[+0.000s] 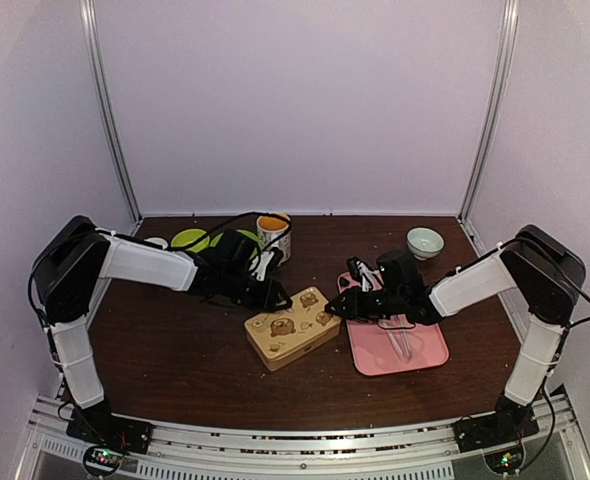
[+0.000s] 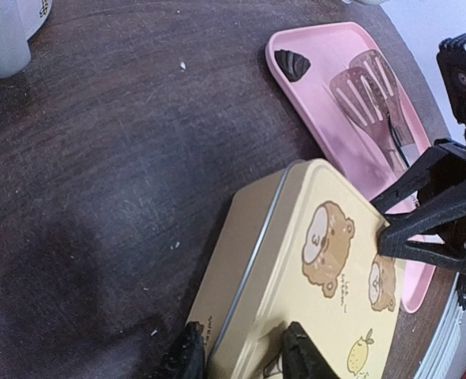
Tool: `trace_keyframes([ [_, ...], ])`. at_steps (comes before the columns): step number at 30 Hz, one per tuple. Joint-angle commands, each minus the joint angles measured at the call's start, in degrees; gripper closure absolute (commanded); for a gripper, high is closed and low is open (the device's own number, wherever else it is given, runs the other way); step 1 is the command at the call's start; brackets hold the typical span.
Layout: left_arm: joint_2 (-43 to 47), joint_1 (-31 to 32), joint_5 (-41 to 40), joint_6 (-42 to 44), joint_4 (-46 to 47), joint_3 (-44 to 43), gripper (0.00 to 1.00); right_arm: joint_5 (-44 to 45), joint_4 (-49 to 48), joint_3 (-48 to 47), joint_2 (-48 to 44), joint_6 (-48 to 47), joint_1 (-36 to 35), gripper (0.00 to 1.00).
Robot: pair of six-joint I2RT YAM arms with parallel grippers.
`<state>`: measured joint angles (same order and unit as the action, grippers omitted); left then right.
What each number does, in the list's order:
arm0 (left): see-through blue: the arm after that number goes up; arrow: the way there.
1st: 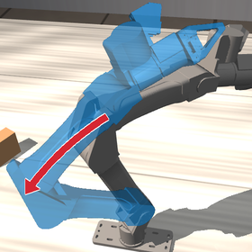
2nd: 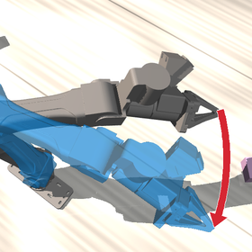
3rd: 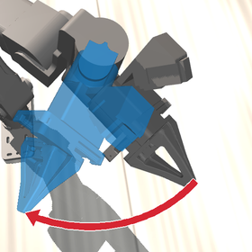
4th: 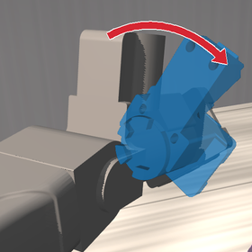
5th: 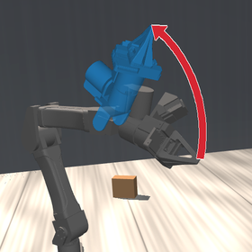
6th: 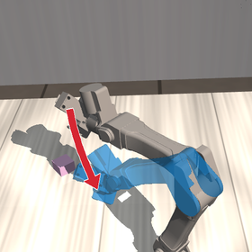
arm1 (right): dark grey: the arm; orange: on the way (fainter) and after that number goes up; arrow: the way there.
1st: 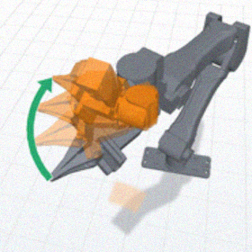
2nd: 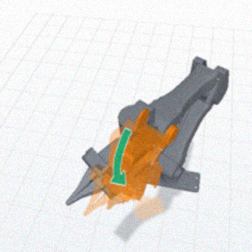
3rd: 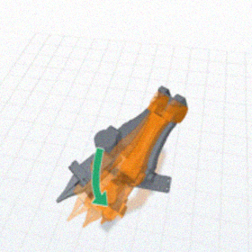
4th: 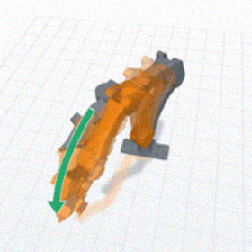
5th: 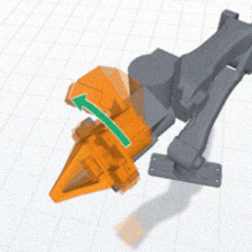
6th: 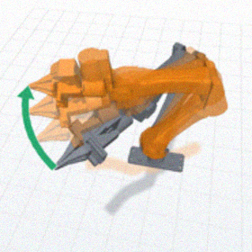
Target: Pack the chocolate
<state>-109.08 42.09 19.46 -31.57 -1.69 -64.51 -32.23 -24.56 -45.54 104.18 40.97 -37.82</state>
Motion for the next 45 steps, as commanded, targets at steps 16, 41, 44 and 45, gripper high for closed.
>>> trace_keyframes([
  [16, -1.4, 1.3, -2.1, 4.0, -6.4, -2.6, 0.65, 3.6, 5.4, 5.2, -6.7, 6.6, -12.8, 0.67],
  [41, 31.5, 0.6, -8.8, -4.0, -14.9, 21.7, 0.21, 6.0, 24.5, -11.9, -6.5, -8.1, -6.0, 0.2],
  [44, 32.2, 0.3, -7.4, -5.6, -12.5, 25.4, 0.22, 5.3, 25.1, -14.6, -3.7, -9.7, -5.5, 0.19],
  [45, 32.0, 0.1, -6.6, -5.9, -11.6, 26.1, 0.23, 5.0, 25.1, -15.4, -2.7, -10.2, -5.4, 0.19],
])
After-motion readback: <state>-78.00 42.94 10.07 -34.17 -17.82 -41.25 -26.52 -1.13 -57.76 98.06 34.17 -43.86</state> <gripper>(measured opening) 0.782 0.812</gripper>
